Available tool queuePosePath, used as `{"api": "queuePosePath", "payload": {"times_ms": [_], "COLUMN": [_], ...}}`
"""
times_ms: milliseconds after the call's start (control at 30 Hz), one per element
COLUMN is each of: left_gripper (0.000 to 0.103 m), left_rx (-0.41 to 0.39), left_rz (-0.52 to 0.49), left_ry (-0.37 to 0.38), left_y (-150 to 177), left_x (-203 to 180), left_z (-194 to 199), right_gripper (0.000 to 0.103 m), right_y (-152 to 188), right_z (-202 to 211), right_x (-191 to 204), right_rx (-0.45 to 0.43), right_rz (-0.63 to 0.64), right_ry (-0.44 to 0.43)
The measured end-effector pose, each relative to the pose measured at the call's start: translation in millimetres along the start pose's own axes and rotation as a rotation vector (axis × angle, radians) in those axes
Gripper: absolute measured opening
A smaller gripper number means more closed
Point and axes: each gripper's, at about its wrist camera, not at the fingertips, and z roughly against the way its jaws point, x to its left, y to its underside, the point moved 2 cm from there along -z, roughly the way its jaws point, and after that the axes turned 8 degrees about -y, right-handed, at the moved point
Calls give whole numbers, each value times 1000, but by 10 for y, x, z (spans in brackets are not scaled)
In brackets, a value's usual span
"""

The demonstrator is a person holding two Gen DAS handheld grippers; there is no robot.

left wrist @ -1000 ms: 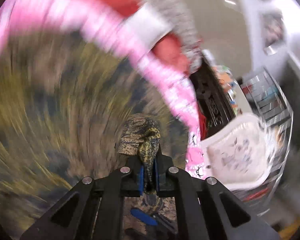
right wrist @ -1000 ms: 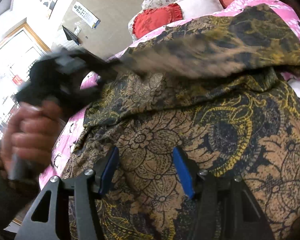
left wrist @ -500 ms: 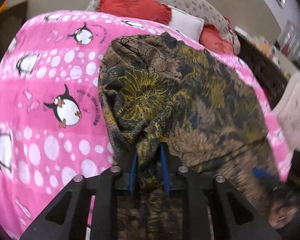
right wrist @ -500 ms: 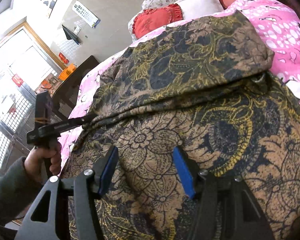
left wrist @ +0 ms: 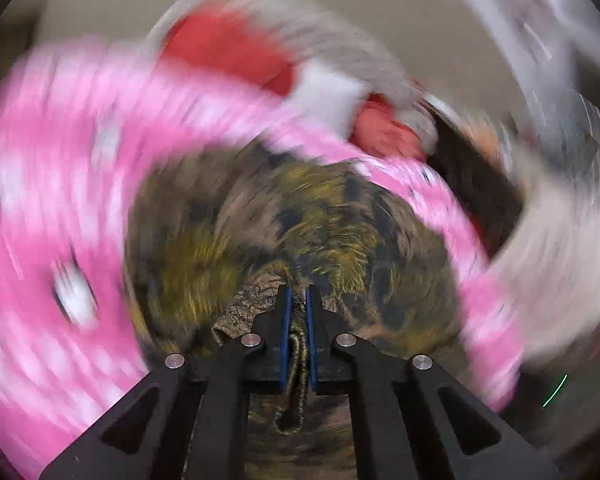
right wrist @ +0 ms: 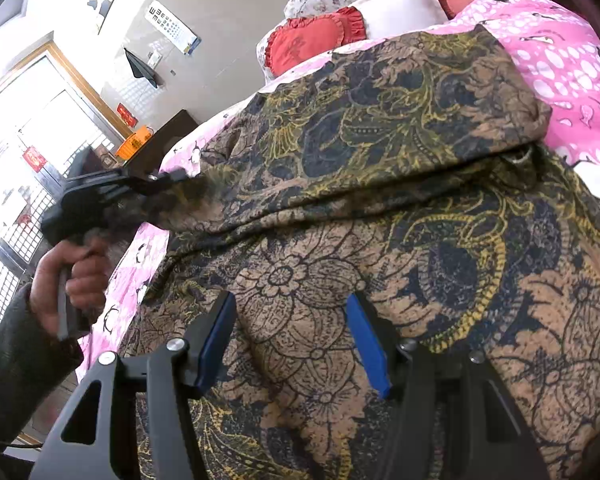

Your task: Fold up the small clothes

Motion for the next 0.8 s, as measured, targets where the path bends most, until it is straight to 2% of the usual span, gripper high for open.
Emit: {"api": "queuePosePath", "payload": {"times_ms": [33,67,100,133,200,233,333,367,400,533,600,633,733,800], "left_gripper": [0,0,0,0,0,0,3,12,15,17,12,0,0,0], "left_rx": [-19,36,99,137,180,190,176,173,179,229,231,216,198,167], "left_rz": [-85,-119,-126,-139,-157,-134,-19,22,50,95,76,54,-36,-131], "left_ry": [34,130,180,169,65,55,52,70,89,114,86,68,62,46], "left_y": [77,196,267,347,454,469,393,363,375,384,401,399,381,368], "left_x": [-119,-185,-171,-152,-41,46,268,327,360,344,300,259,112,4], "left_z": [73,54,6,-27,-123,-131,-142,-149,-178,-351,-337,-320,-224,-106], "right_gripper": [61,61,61,61,62,62,62,62,62,62,63,63,63,63], "right_y": [1,1,0,0,1,0,1,1,1,1,0,1,0,0], "right_z": [2,3,4,3,0,-1,-2,-1,0,-1,-1,-1,0,0], "right_x": [-1,-1,-1,0,2,4,4,3,3,3,3,3,1,1], "right_rx": [0,0,0,0,0,1,0,0,0,0,0,0,-1,0], "right_rz": [0,0,-1,-1,0,1,0,0,0,0,0,0,-1,-1], "right_ry": [0,-1,-1,-2,-3,-3,-3,-3,-4,-3,-3,-3,-4,-4]}}
